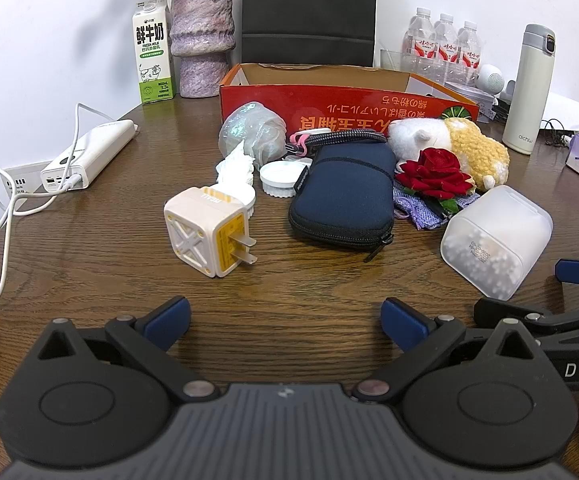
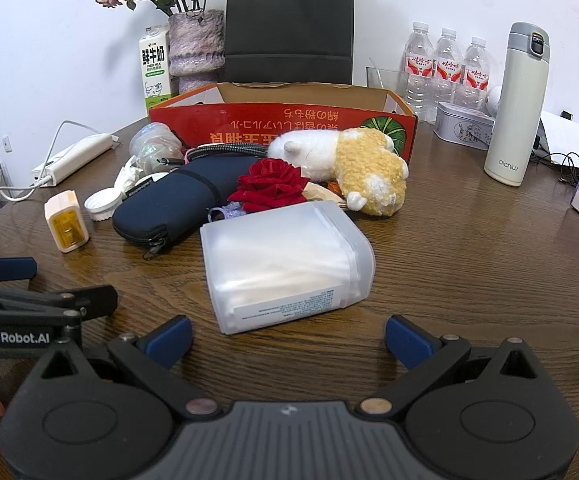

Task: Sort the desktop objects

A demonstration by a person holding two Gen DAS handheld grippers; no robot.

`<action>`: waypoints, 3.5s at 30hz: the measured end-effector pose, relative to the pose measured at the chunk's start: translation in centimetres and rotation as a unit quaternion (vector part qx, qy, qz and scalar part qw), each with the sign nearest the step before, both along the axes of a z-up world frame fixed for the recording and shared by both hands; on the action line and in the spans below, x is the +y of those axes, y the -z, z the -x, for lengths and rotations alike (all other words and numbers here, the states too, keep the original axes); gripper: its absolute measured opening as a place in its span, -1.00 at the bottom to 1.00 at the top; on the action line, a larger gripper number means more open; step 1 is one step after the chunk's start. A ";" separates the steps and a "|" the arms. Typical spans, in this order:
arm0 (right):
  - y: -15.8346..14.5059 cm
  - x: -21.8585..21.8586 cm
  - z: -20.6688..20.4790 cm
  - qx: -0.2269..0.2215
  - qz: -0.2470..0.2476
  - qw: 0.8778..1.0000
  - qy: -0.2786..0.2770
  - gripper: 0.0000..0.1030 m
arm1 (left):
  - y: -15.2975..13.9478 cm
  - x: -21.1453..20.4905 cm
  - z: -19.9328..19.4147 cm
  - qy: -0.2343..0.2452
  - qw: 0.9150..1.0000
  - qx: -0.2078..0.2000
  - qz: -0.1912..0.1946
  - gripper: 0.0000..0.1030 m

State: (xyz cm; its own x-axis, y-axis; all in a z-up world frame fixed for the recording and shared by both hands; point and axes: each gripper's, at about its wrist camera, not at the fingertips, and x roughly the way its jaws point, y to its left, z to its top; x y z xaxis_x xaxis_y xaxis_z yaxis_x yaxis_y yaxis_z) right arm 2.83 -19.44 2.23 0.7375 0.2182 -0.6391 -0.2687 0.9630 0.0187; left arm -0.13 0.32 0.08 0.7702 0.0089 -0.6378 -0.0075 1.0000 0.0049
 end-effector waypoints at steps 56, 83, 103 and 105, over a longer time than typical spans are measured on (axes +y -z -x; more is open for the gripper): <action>-3.2 -0.1 -1.8 -0.051 0.003 0.996 -0.073 1.00 | -2.3 5.8 -5.3 0.027 0.999 -0.001 0.031 1.00; -1.9 -1.3 1.9 -0.007 0.014 0.998 -0.068 0.58 | -3.2 1.6 -1.1 0.138 0.990 0.002 0.025 0.39; -2.2 -1.3 3.2 -0.008 0.025 0.999 -0.043 0.59 | -1.9 0.1 1.6 0.155 0.985 0.012 0.080 -0.38; -2.7 -1.4 3.6 -0.014 0.007 0.999 -0.046 0.58 | -2.7 0.5 2.0 0.151 0.985 0.006 0.084 -0.38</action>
